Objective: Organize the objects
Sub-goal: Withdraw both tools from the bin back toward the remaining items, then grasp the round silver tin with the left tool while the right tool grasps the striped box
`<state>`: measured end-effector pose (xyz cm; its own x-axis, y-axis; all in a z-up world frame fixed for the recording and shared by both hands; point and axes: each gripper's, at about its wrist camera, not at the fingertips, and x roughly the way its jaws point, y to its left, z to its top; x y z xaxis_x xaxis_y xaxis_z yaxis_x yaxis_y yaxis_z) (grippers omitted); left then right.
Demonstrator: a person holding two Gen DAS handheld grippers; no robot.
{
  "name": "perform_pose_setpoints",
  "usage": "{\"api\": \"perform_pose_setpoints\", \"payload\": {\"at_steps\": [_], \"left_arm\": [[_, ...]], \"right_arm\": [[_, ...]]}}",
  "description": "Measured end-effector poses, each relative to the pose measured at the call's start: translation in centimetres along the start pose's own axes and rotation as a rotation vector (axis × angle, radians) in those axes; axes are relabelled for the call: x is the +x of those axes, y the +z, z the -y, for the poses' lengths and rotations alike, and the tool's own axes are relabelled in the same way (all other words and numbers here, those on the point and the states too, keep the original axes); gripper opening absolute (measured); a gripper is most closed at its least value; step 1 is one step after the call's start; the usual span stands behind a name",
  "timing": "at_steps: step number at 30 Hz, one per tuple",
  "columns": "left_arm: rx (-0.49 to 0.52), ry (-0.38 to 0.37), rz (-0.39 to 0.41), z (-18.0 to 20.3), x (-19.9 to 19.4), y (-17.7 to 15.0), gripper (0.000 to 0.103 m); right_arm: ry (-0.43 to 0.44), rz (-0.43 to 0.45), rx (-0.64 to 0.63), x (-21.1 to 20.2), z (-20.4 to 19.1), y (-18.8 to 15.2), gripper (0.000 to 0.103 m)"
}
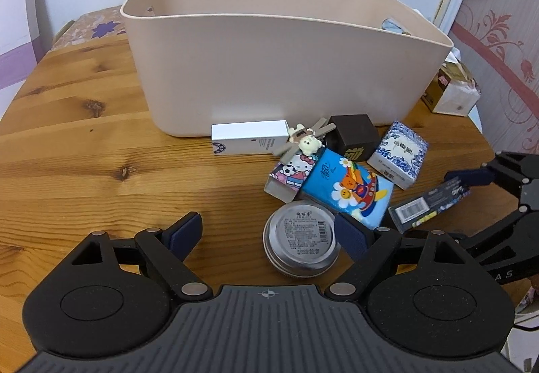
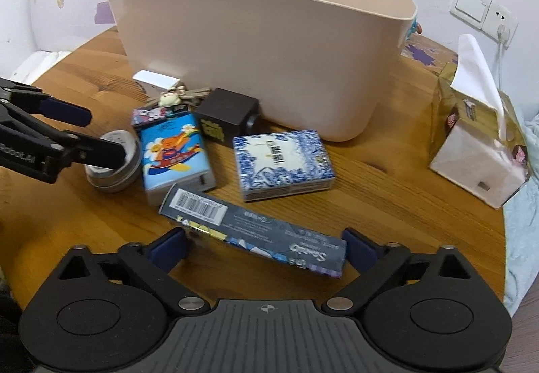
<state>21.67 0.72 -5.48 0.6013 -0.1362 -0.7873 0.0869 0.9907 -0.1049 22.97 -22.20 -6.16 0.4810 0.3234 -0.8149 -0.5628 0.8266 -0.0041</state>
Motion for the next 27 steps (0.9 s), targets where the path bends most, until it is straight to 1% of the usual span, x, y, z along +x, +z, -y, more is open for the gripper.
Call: {"api": "perform_pose_setpoints", "payload": {"at_steps": [2,3,4,5,6,10,11,12,14,16,17,24,25,26,27], "left_arm": [[-0.006,-0.010,0.006,0.0,-0.1,-0.1,0.087],[-0.007,-0.017,0.009,0.0,-0.1,-0.1,0.087],[-0.008,-0.021,0.011,0.0,-0.2,-0.2,0.087],[-0.007,-0.024,0.013,0.0,-0.2,-0.2,0.087],[-0.004,-0.027,0.015,0.1,-0.2,-0.2,0.087],[0.005,-0.037,0.014,0.2,-0.2,-0.4,0.087],[0.008,-0.040,0.012,0.3,-0.2,-0.4,0.087],[0.011,-0.043,0.009,0.3,-0.1,-0.4,0.087],[0.016,-0.043,-0.001,0.3,0.1,-0.5,0.087],[0.022,-0.044,-0.007,0.5,0.4,-0.6,0.087],[0.025,-0.043,-0.009,0.5,0.5,-0.6,0.087],[0.047,-0.021,0.000,0.6,1.3,-0.4,0.086],[0.050,-0.024,0.003,0.6,1.2,-0.4,0.084],[0.053,-0.028,0.008,0.6,1.2,-0.4,0.079],[0.055,-0.037,0.013,0.6,1.1,-0.4,0.076]], "right_arm": [[0.004,-0.001,0.009,-0.2,-0.2,-0.1,0.089],[0.004,0.000,0.010,-0.4,-0.2,-0.1,0.085],[0.005,0.003,0.013,-0.6,-0.3,-0.2,0.077],[0.008,0.006,0.016,-0.8,-0.3,-0.3,0.073],[0.010,0.007,0.020,-1.0,-0.4,-0.4,0.067],[0.015,0.003,0.020,-1.6,-0.5,-0.8,0.055],[0.019,0.000,0.016,-1.8,-0.5,-0.9,0.055],[0.026,-0.003,0.012,-1.9,-0.5,-0.9,0.061],[0.023,-0.002,0.002,-2.0,-0.5,-1.1,0.067],[0.014,-0.005,-0.009,-1.6,-0.3,-1.2,0.076],[0.009,-0.005,-0.015,-1.5,-0.3,-1.1,0.078],[0.041,0.008,-0.065,-0.4,-1.2,0.2,0.079],[0.040,0.008,-0.074,-0.3,-1.5,0.3,0.078],[0.043,0.007,-0.083,-0.2,-1.8,0.5,0.077],[0.047,0.008,-0.089,-0.3,-2.0,0.6,0.072]]}}
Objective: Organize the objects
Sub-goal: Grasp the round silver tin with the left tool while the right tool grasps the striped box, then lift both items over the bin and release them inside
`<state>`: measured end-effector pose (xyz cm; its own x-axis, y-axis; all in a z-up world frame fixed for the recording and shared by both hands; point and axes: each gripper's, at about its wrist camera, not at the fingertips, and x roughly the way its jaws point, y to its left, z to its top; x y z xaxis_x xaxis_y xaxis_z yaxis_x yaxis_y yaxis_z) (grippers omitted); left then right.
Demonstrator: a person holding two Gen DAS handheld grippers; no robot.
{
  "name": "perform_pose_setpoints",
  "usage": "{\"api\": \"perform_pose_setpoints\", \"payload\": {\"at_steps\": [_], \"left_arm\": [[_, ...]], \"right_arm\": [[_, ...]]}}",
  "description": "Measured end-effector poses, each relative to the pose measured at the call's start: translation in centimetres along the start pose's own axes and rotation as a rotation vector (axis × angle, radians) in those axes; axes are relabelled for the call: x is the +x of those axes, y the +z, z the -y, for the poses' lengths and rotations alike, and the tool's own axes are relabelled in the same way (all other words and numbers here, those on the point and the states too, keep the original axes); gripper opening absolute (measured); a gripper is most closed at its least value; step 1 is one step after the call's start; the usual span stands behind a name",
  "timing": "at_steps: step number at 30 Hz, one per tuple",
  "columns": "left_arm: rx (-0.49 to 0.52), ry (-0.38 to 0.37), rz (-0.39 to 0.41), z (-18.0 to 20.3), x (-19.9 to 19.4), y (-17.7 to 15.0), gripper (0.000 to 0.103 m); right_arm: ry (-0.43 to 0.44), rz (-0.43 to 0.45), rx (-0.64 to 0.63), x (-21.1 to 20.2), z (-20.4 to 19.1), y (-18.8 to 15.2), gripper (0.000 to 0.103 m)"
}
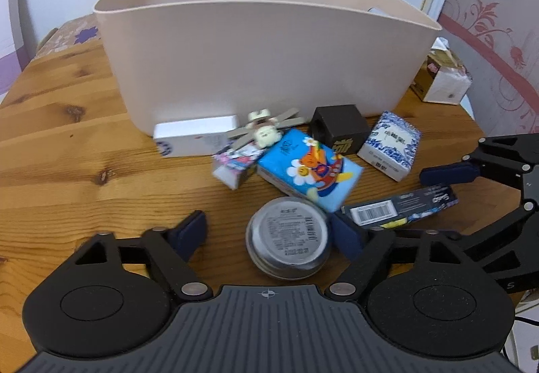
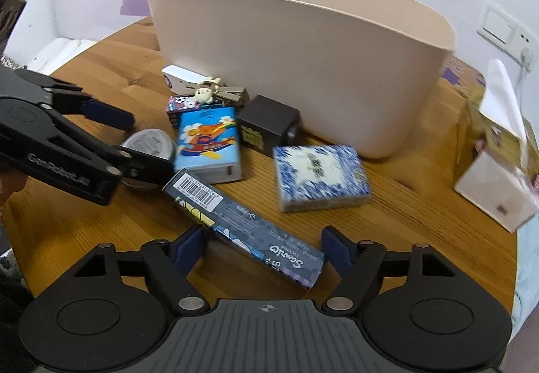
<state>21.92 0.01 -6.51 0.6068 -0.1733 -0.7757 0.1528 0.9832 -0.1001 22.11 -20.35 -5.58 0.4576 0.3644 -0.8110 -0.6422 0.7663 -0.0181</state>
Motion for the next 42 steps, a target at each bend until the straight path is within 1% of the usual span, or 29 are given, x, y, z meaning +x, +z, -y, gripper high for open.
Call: {"api": "perform_pose_setpoints", "payload": {"at_steps": [1,5,10,12,13,14,15,18,21,24,26,27,28,29,30,35,42], "left_arm": [[0.001,-0.007,0.000,0.0,0.0,0.0,0.071],[-0.008,-0.036,0.003,-0.2,-0.4,-0.1,0.054],[-0.024,-0.018,0.008,-0.8,-1.2,-0.9,0.054],[-0.032,-0.011,0.012,-1.2,-1.6,-1.4,0.054],[-0.036,-0.008,0.014,-1.4,-1.8,-1.6,0.054],[-0.041,-0.005,0.016,-1.7,-2.0,-1.9,0.054],[-0.045,-0.002,0.017,-1.9,-2.3,-2.1,0.054],[-0.052,0.006,0.021,-2.3,-2.8,-2.7,0.054],[-0.050,0.012,0.025,-2.4,-3.2,-3.0,0.054],[-0.043,0.020,0.025,-2.3,-3.6,-3.4,0.054],[-0.039,0.025,0.025,-2.3,-3.8,-3.6,0.054],[-0.036,0.026,0.029,-2.2,-4.0,-3.7,0.054],[-0.035,0.028,0.034,-2.2,-4.2,-3.8,0.054],[-0.036,0.030,0.040,-2.2,-4.4,-3.9,0.054],[-0.036,0.032,0.046,-2.2,-4.6,-3.9,0.054],[-0.034,0.040,0.073,-2.1,-5.6,-4.0,0.054],[-0.022,0.048,0.137,-2.0,-7.7,-3.2,0.054]], "right_arm": [[0.006,0.002,-0.007,-0.1,-0.2,0.0,0.067],[0.009,0.001,-0.013,-0.5,-0.5,-0.2,0.058],[0.008,-0.009,-0.012,-1.3,-0.8,-1.0,0.046],[0.009,-0.014,-0.019,-1.6,-1.2,-1.3,0.045],[0.009,-0.016,-0.025,-1.8,-1.5,-1.4,0.046],[0.012,-0.016,-0.034,-2.0,-1.8,-1.6,0.049],[0.014,-0.015,-0.041,-2.0,-2.1,-1.7,0.054],[0.012,-0.011,-0.065,-2.1,-3.1,-1.7,0.061],[0.010,-0.001,-0.064,-1.7,-3.7,-1.3,0.062],[0.016,0.019,-0.055,-1.3,-4.2,-0.9,0.060],[0.017,0.028,-0.043,-1.1,-4.4,-0.7,0.054],[0.018,0.031,-0.038,-1.1,-4.5,-0.6,0.046],[0.015,0.034,-0.034,-1.1,-4.6,-0.5,0.035],[0.008,0.037,-0.031,-1.1,-4.8,-0.4,0.027],[-0.003,0.038,-0.032,-1.2,-5.0,-0.4,0.023],[-0.048,0.065,-0.038,-1.7,-5.7,-0.9,0.022],[-0.064,0.155,-0.034,-5.1,-5.9,-0.9,0.022]]}}
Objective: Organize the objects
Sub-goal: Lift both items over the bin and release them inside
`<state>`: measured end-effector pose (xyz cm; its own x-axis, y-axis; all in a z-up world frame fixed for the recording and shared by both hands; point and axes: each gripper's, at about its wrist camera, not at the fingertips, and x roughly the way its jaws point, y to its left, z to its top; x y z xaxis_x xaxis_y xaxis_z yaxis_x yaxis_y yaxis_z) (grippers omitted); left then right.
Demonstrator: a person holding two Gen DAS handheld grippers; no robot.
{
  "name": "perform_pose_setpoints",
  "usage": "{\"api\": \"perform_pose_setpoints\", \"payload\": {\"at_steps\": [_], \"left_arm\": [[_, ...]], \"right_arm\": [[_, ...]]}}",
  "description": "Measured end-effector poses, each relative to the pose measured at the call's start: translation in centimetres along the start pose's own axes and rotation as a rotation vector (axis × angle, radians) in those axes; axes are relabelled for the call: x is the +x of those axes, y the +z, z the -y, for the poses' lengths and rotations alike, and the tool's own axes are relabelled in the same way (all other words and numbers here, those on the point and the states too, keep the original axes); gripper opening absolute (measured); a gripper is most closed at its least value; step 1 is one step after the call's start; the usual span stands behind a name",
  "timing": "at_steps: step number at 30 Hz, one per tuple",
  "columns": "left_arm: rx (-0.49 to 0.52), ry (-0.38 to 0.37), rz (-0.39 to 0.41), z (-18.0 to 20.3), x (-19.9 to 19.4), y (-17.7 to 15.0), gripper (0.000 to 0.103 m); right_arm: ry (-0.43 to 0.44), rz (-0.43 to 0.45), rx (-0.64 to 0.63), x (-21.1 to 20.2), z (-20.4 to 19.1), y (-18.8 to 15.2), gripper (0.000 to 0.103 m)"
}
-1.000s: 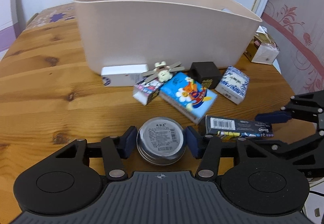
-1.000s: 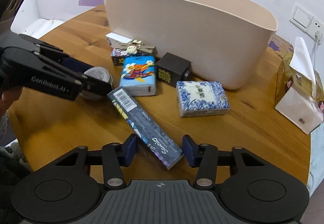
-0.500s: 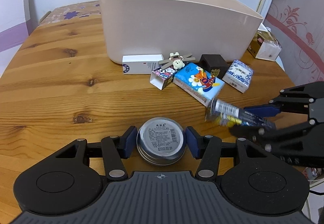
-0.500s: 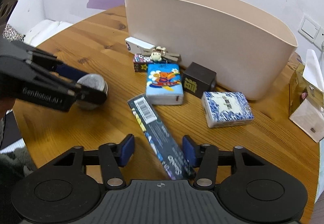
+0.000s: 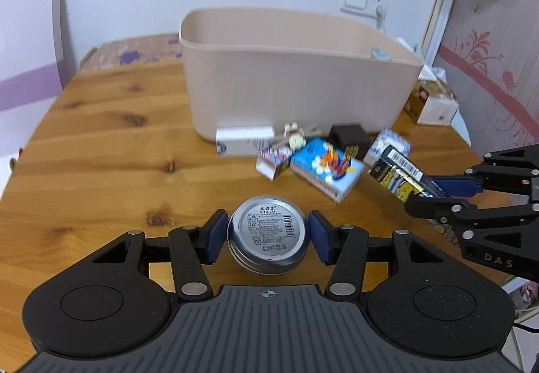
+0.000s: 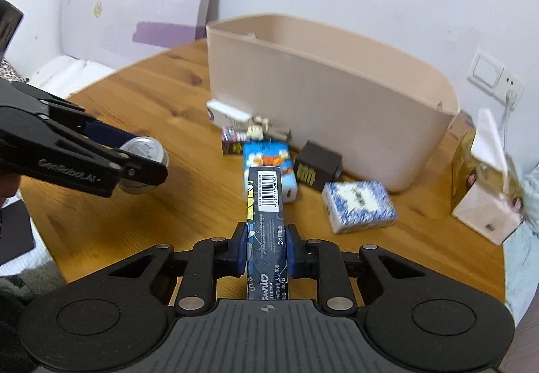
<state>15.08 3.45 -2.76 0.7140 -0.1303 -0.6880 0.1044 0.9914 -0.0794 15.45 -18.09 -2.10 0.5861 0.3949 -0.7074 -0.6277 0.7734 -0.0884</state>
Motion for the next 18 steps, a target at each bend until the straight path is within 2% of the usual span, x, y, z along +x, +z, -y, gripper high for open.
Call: {"api": "perform_pose_setpoints", "payload": {"at_steps": [8,18], "left_arm": [[0.023,0.007,0.086,0.1,-2.1,2.3,0.054],[0.028,0.017,0.168,-0.3,-2.6,6.4,0.054]], "right_arm": [[-0.067,0.104,0.031,-2.7,1.5,1.8,0.022],[-0.093,0.240,0.090,-4.6,3.5,4.8,0.022]]}}
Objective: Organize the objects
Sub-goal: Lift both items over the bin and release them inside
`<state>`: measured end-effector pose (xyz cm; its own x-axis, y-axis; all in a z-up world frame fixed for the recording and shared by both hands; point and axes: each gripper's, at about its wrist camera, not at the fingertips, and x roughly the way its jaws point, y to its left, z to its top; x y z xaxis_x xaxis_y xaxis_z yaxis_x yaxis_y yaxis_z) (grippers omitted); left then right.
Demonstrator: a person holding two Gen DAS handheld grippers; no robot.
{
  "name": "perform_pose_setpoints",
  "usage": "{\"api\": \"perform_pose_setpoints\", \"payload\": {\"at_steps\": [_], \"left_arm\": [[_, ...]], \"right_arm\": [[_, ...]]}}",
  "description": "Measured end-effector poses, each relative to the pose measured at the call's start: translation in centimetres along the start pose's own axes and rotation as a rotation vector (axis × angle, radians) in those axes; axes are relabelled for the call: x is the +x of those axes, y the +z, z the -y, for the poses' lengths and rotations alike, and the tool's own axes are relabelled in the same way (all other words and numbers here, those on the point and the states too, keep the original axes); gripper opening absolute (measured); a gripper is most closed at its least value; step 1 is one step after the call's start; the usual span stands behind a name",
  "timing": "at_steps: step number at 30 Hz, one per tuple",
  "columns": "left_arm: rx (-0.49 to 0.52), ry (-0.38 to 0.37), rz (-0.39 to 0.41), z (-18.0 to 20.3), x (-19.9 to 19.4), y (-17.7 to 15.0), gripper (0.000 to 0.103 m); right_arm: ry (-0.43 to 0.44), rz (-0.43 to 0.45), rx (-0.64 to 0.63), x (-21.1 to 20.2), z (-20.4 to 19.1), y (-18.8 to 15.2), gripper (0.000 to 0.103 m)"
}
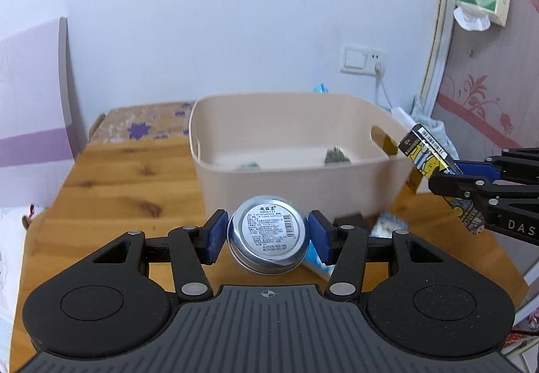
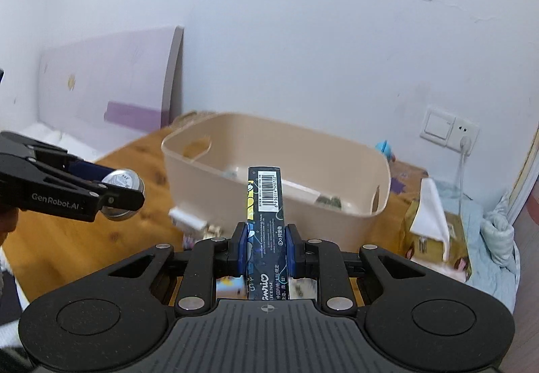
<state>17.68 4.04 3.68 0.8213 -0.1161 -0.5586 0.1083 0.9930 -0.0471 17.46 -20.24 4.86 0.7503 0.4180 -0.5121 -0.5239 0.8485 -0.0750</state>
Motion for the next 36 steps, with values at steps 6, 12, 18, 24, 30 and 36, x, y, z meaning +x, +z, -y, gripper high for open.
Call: {"api": "perform_pose_setpoints", "payload": {"at_steps": [6,12,18,24,30,36], "left_arm": [[0.018,0.008,0.049,-0.1,0.8,2.8,0.054],[0.026,0.013,0.070,-0.1,2.5,5.2,0.054],[0.028,-0.001,0.044,-0.1,5.1,7.1,0.054],[0.060,0.007,0.010,0.2,8.9,8.6,0.054],[0.061,0.029,-0.028,0.6,12.7,9.2,0.054],[0.045,0.042,-0.126,0.8,16.0,8.8,0.054]], "right_arm": [[-0.024,0.060,0.024,0.1,1.2,1.8,0.022],[-0.028,0.102,0.036,0.8,2.5,3.3,0.022],[-0.039,0.113,0.064,2.2,4.4,4.3,0.022],[-0.058,0.107,0.086,4.1,6.2,5.4,0.022],[-0.066,0.085,0.113,7.0,7.9,6.1,0.022],[-0.078,-0.013,0.156,10.9,9.1,5.9,0.023]]}}
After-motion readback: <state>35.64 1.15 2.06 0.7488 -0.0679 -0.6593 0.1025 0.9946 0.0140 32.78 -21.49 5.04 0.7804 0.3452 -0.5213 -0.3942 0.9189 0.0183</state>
